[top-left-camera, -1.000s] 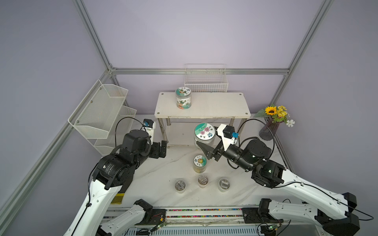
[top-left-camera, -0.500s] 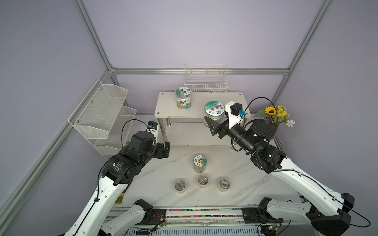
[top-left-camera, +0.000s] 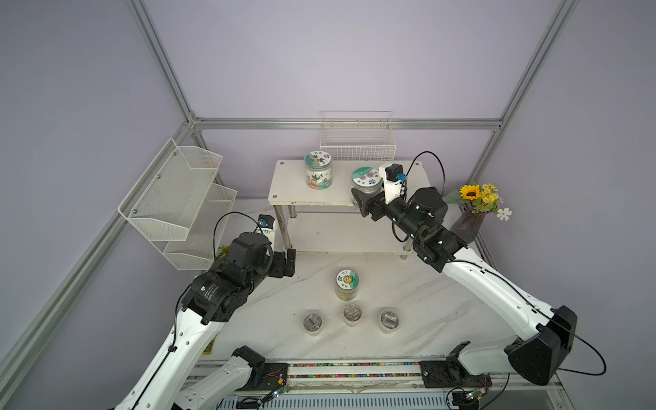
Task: Place the seed container on the shelf
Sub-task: Place the seed jar on the shelf.
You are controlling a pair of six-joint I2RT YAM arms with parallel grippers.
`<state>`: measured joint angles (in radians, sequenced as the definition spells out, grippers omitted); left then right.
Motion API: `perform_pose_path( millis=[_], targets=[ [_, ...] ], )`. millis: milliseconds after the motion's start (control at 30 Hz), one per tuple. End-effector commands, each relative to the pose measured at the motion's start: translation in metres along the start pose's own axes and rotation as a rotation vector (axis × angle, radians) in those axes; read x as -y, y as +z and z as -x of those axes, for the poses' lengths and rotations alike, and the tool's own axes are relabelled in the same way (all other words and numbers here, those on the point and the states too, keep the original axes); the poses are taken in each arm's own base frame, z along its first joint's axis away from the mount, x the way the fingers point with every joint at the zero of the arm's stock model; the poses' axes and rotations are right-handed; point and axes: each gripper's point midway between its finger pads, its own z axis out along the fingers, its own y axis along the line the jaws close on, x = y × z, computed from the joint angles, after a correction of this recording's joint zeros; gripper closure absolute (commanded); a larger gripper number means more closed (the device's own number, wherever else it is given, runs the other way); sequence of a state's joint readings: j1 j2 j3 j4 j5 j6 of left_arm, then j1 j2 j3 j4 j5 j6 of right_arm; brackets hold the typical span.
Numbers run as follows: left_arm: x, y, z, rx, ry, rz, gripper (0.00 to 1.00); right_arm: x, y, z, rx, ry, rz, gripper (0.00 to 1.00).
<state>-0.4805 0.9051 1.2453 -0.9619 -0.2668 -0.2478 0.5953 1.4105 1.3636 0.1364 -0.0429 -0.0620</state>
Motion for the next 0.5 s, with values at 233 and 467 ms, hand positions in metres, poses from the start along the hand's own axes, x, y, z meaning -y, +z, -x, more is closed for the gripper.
perform_pose_path(
  millis=[233,467],
  targets=[
    [-0.008,-0.014,0.013,0.057,-0.009,0.019,0.00,0.009,0.014,0.050,0.167,-0.013,0.001,0.28],
    [-0.007,-0.014,0.015,0.061,-0.009,0.016,0.00,0.017,0.027,0.049,0.169,-0.009,-0.006,0.28]
  ],
)
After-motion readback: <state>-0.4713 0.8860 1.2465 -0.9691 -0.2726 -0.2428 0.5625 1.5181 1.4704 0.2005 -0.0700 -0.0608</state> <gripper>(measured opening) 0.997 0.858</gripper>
